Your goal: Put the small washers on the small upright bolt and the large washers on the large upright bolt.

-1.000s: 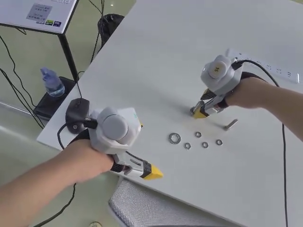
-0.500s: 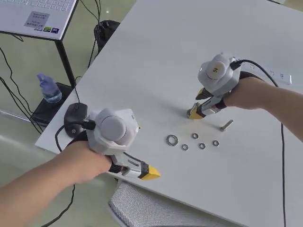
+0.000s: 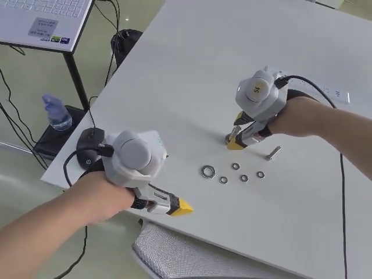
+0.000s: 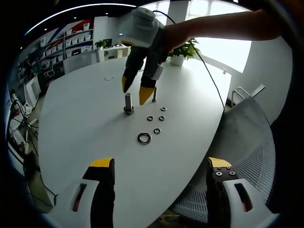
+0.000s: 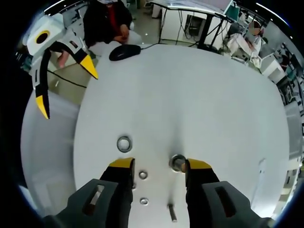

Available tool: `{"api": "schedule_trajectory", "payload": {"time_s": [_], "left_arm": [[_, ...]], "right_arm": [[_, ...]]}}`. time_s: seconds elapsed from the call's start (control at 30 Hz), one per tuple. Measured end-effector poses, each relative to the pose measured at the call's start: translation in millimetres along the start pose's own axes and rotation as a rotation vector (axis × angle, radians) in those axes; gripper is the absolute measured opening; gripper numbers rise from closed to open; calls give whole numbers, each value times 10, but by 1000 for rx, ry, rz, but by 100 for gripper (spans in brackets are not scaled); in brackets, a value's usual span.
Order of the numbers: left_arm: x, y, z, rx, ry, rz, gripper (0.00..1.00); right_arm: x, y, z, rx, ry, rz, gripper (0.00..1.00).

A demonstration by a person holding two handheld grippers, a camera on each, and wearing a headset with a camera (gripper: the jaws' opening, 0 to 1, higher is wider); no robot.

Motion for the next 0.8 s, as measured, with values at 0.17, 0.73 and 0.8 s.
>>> {"api": "schedule_trajectory", "payload": {"time_s": [0.17, 0.73, 0.8], "left_arm": [[25, 27, 8, 3, -7, -1, 74], [83, 52, 74, 5, -24, 56, 82], [72, 46, 81, 4, -28, 51, 82]], "right_arm": [[-12, 8, -37, 4, -5, -3, 44], [41, -36, -302, 40, 1, 3, 44], [53, -55, -329, 44, 5, 3, 44]]}}
Point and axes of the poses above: the centre of the closed fingertips' face, and the gripper's own axes: y roughly backward along the fingers, z roughly to its right, x roughly out of its top, the point moved 5 cm from there along y, roughly backward along the fingers, and after that the axes turned 2 degrees about x, right-handed, at the moved point
